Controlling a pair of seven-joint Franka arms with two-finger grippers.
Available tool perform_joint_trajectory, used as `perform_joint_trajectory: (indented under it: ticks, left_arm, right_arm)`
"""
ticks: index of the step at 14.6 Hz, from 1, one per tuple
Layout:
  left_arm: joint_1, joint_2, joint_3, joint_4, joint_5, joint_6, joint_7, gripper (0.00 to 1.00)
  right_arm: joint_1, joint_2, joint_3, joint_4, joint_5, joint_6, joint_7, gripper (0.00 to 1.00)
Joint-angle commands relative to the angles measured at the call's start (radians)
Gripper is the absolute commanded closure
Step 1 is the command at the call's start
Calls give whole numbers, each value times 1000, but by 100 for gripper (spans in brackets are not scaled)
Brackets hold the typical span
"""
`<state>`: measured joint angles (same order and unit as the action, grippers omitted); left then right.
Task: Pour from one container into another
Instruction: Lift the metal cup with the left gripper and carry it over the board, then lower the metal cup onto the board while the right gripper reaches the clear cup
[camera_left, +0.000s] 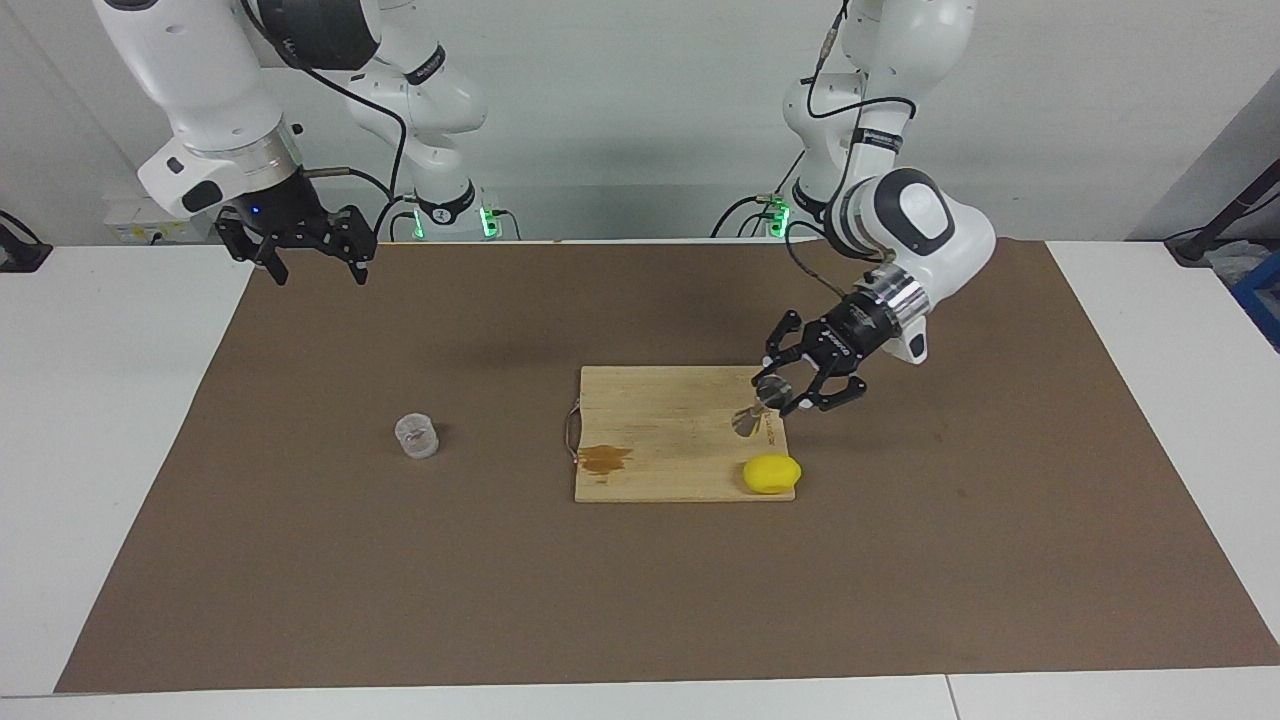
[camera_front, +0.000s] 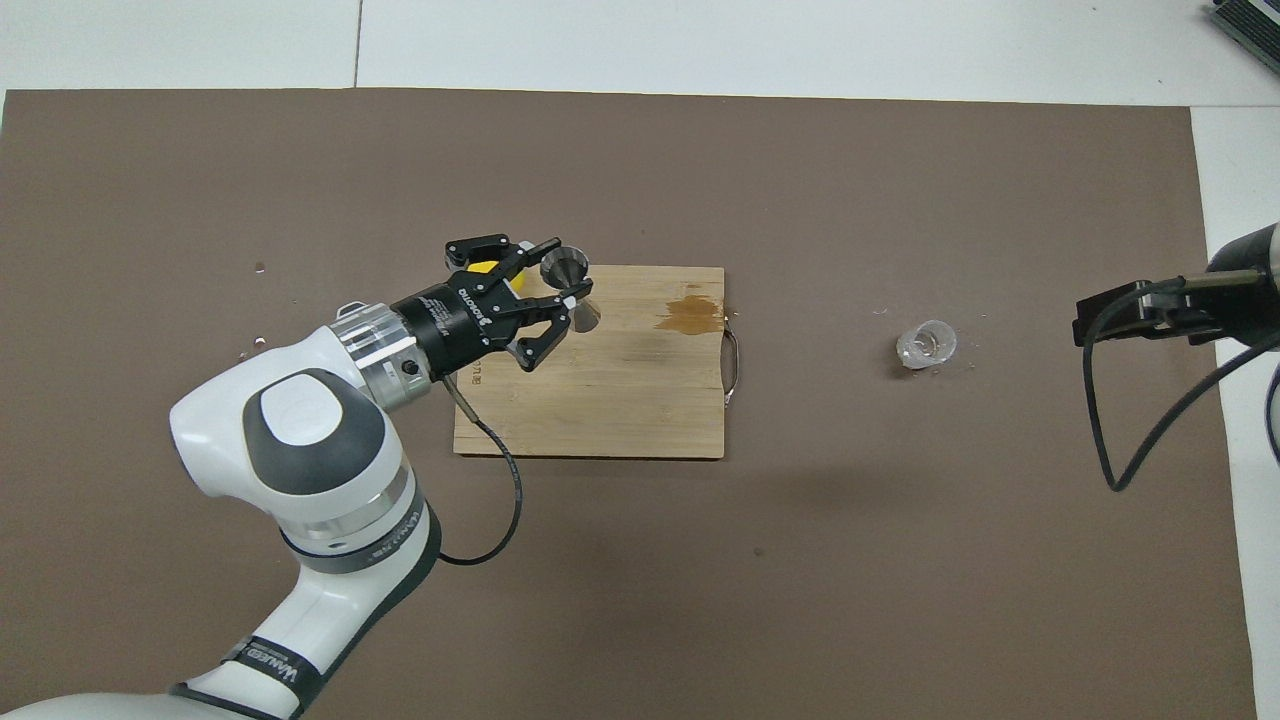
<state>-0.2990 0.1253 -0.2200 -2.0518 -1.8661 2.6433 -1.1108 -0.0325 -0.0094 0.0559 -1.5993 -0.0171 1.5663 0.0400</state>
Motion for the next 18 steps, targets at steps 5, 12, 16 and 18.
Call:
perform_joint_trajectory:
  ticks: [5,12,16,18]
  left_arm:
    - [-129,208,19,220,-21,90,-9,100]
    - [-131,247,19,220,-18,90,-7,100]
    - [-132,249,19,211,-16,90,-6,100]
    - [-137,249,21,208,-15,90,-6,100]
  right_arm:
    - [-1,-9,1,-19,22,24,312,2]
    - [-36,45,1,-53,129,107,883,1]
    - [-92,103,1,-79,233,207,1090,1]
    - [-128,155,1,-73,299,224,1130,0]
